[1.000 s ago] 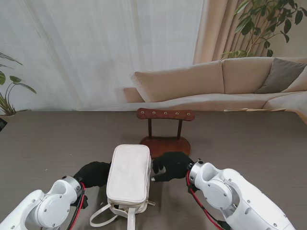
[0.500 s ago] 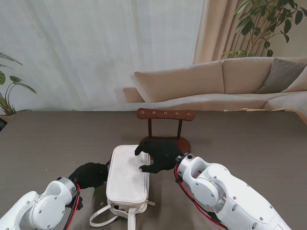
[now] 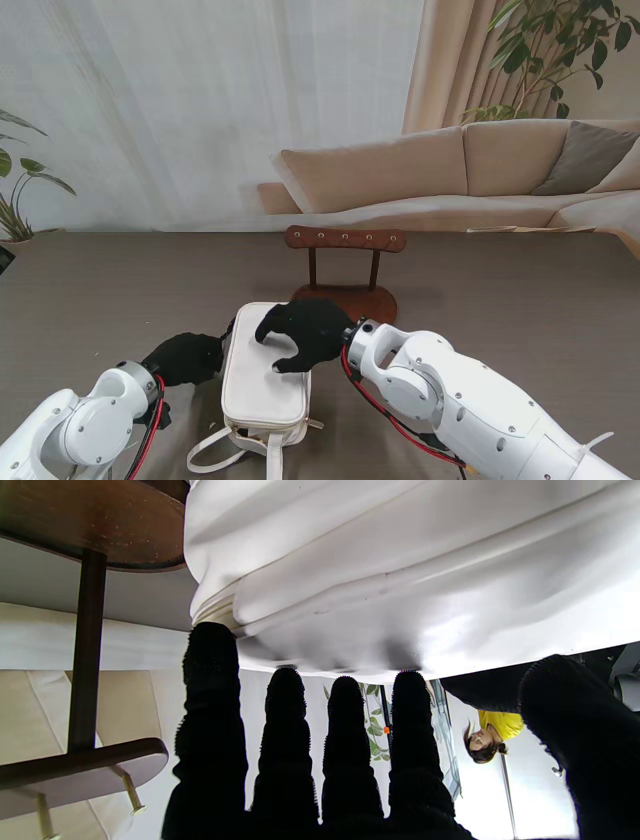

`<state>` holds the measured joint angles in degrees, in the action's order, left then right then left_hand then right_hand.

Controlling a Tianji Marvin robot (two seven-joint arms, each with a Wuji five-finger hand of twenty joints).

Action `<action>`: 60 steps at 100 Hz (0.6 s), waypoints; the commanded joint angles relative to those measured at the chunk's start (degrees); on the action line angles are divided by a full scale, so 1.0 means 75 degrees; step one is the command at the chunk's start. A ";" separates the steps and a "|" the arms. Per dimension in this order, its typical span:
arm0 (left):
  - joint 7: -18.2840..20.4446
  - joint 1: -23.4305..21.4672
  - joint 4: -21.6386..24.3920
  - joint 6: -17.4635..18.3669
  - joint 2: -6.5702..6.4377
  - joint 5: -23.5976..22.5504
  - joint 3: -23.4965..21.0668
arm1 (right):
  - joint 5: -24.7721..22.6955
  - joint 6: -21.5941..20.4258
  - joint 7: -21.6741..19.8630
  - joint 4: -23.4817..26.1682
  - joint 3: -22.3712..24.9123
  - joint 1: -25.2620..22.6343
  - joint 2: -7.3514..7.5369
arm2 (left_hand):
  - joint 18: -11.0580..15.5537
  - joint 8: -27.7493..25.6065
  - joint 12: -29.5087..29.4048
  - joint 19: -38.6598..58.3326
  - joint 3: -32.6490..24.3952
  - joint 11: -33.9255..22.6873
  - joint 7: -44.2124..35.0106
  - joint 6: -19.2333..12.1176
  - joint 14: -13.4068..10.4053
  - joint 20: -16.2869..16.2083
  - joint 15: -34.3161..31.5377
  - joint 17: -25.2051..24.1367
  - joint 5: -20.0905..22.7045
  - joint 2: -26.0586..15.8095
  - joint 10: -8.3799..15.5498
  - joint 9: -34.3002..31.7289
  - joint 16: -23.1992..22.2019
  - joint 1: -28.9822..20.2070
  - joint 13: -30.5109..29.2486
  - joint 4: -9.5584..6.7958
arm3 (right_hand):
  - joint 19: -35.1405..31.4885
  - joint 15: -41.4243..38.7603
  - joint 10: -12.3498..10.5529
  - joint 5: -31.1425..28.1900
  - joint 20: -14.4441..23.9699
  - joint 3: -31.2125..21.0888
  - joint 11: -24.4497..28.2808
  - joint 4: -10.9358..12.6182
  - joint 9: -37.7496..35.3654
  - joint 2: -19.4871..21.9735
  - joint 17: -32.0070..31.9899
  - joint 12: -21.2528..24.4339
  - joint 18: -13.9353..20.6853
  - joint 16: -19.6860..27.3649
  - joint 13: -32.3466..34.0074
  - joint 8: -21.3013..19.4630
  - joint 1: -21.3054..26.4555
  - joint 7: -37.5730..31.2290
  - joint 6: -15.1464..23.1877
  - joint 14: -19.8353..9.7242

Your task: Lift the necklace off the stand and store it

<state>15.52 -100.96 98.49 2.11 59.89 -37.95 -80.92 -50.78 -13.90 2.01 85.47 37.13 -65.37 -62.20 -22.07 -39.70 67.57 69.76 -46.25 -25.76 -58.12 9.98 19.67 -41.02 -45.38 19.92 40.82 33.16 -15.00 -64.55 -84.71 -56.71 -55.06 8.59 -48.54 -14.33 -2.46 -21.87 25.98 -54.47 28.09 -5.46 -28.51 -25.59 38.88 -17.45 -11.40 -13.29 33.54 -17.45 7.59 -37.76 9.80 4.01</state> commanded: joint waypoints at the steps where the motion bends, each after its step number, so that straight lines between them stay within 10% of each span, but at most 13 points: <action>1: 0.0161 -0.0040 0.0033 0.0029 -0.0002 0.0110 -0.0098 | -0.0010 -0.0070 -0.0161 -0.0103 -0.0066 0.0049 -0.0034 | 0.0063 -0.0168 0.0041 0.0198 -0.0081 -0.0023 -0.0711 -0.0243 -0.0021 0.0044 0.0075 -0.0080 0.0274 -0.0078 0.0062 -0.0104 0.0050 -0.0036 -0.0080 0.0158 | 0.0125 0.0090 -0.0301 0.0285 -0.0272 0.0210 -0.0130 0.0072 0.0076 -0.0106 -0.3823 0.0149 0.0197 0.0080 -0.0217 0.0083 -0.0222 -0.0029 0.0163 -0.0205; 60: 0.0753 -0.0777 0.0820 0.0216 -0.0074 -0.0002 -0.1098 | 0.0447 -0.0296 -0.0358 -0.1024 -0.0683 0.0602 -0.0086 | 0.0105 -0.0161 0.0055 0.0153 -0.0037 -0.0005 -0.0713 -0.0221 0.0022 0.0053 0.0151 -0.0149 0.0258 -0.0100 0.0049 -0.0094 0.0076 -0.0068 -0.0052 0.0152 | 0.0009 -0.0025 -0.0406 -0.0120 -0.0368 -0.0181 -0.0255 0.0007 -0.0640 -0.0228 -0.3743 0.0257 0.0197 0.0130 0.0365 0.0146 -0.0200 -0.0280 0.0169 -0.0237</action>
<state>19.78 -105.82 104.11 3.54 59.61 -37.72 -88.56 -47.00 -15.90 1.15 79.75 32.84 -60.48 -63.02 -21.97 -39.73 67.57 69.75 -46.22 -25.73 -58.13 8.88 19.67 -41.00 -44.75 19.84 40.61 33.11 -14.99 -64.55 -84.70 -56.71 -55.02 8.59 -48.53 -13.13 -5.81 -20.71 25.65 -54.47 25.00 -5.46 -29.67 -25.59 39.67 -15.28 -11.37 -11.95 34.14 -15.96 7.59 -37.41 11.68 1.71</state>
